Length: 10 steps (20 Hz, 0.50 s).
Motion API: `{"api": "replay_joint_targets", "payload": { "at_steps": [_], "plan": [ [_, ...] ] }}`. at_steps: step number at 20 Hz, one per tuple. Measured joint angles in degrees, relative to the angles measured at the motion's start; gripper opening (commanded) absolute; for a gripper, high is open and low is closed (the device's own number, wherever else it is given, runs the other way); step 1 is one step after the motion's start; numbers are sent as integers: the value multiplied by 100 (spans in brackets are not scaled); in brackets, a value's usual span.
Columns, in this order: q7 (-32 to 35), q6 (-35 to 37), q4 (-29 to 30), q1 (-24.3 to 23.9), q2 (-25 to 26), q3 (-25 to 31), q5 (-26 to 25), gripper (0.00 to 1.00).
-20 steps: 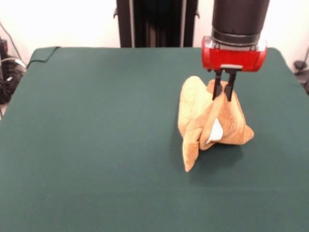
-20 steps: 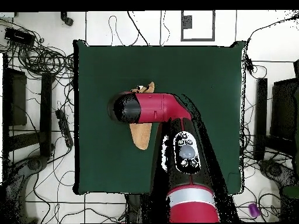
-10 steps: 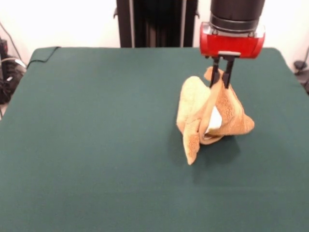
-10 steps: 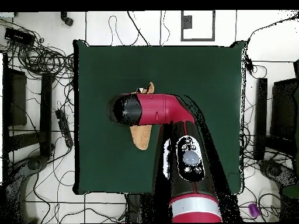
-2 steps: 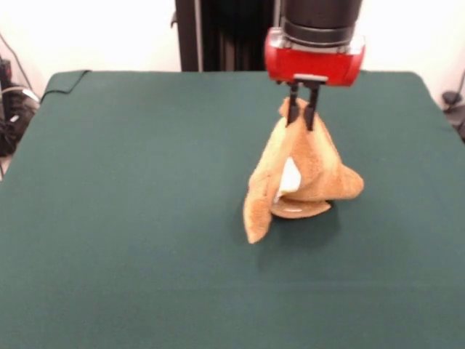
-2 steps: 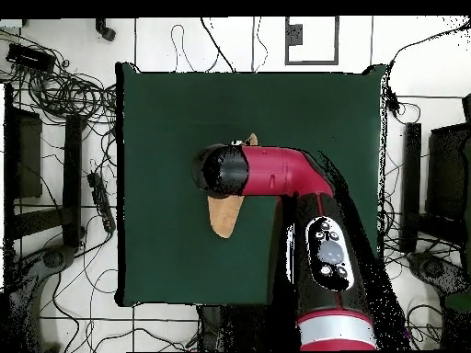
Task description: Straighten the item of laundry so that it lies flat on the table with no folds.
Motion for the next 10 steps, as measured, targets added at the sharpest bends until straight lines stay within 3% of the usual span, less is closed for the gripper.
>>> {"api": "replay_joint_targets", "payload": {
  "at_steps": [10],
  "plan": [
    [0,1,3,-392,2,249,-352,0]
  ]
}}
